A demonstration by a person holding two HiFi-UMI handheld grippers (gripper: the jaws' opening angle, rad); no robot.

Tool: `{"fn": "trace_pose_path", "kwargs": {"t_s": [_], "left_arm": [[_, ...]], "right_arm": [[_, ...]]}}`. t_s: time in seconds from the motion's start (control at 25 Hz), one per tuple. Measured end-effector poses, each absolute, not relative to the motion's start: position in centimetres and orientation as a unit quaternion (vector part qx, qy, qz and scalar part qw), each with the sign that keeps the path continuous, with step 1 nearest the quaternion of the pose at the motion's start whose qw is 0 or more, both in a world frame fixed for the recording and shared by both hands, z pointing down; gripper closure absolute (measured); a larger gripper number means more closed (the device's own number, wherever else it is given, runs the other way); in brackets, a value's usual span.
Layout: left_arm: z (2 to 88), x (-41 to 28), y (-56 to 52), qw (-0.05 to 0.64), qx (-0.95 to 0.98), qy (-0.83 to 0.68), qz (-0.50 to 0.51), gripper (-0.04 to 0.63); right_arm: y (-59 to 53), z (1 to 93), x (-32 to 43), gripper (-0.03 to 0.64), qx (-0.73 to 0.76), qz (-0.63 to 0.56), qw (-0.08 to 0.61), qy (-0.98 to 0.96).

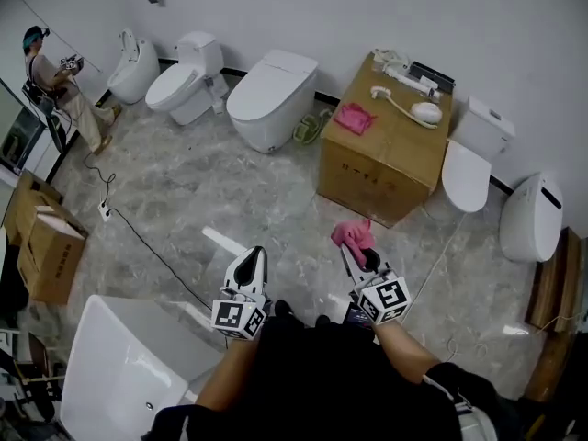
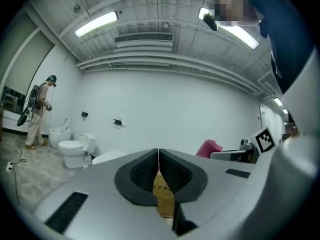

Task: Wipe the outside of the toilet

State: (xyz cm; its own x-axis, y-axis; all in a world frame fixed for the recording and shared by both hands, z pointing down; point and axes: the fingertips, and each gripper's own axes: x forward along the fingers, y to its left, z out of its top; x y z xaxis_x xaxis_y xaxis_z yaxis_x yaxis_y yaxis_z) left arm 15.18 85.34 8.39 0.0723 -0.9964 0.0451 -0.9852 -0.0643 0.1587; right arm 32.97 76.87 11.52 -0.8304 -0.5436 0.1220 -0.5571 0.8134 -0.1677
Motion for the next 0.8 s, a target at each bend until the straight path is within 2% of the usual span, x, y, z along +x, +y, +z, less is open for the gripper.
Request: {"fn": "trace_pose_path", "kwargs": {"t_s": [0.24, 0.6, 0.8], "left_arm": [[8.0, 16.8, 85.2, 0.075, 0.735, -0.673, -0.038, 0.575], [7.1, 19.2, 85.4, 0.070, 0.750, -0.657, -0.030, 0.575], [7.6, 17.4, 84.6, 0.073, 0.744, -0.664, -0.019, 0.575]], "right_arm": [[77.1, 10.3, 34.3, 0.515, 0.274, 0.102, 0.006, -0.956], [77.3, 11.4, 35.7, 0.515, 0.255, 0.112, 0.017, -0.960], [75.7, 11.8, 34.4, 0.515, 0.258, 0.105, 0.027, -0.960]]}}
